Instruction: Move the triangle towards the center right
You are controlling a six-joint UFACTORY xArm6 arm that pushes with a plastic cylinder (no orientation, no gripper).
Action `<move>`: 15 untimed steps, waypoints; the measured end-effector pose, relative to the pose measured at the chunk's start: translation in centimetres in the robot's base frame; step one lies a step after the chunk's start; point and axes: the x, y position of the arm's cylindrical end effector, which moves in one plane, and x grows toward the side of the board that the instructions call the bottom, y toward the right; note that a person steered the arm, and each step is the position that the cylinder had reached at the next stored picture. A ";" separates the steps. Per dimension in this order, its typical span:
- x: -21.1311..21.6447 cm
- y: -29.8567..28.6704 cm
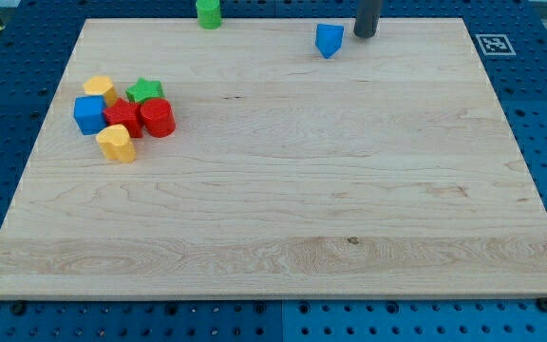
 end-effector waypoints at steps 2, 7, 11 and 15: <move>8.7 -4.7; 12.2 -12.0; 12.9 -3.3; 11.8 -1.2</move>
